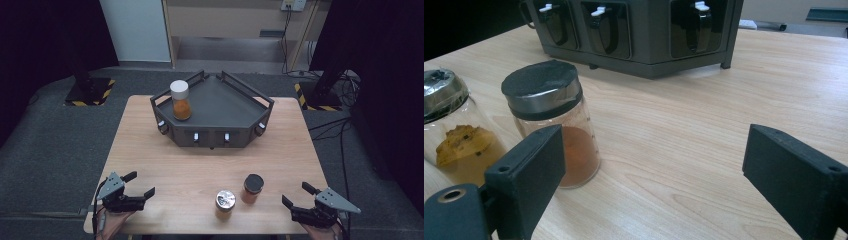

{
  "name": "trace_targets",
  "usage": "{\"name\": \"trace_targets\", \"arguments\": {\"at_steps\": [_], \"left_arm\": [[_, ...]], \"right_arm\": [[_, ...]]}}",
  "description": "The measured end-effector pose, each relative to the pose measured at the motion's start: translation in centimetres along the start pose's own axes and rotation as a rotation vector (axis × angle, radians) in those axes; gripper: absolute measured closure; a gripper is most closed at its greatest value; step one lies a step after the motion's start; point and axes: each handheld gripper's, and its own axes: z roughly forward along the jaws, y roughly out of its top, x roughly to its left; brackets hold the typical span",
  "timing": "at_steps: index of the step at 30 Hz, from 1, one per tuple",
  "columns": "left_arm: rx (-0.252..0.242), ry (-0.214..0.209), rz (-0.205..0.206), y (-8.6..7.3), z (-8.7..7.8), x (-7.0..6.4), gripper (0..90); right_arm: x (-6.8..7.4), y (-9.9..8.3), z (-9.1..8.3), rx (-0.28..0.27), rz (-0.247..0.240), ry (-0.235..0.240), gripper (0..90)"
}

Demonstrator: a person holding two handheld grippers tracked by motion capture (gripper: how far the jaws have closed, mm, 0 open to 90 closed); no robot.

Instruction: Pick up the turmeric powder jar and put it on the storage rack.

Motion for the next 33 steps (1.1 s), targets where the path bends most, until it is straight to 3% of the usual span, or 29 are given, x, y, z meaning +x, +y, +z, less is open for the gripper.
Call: {"name": "trace_targets", "arguments": {"at_steps": [21,33], "left_arm": [[0.019,-0.021,-0.011,0.0,0.4,0.4,4.4],[0.028,-0.023,-0.013,0.1,0.6,0.4,4.1]], "right_arm": [[-0.3,0.6,-0.3,-0.032,0.03,0.021,10.0],[0.2,2.4,-0.1,-0.033,-0.012,0.05,10.3]]}}
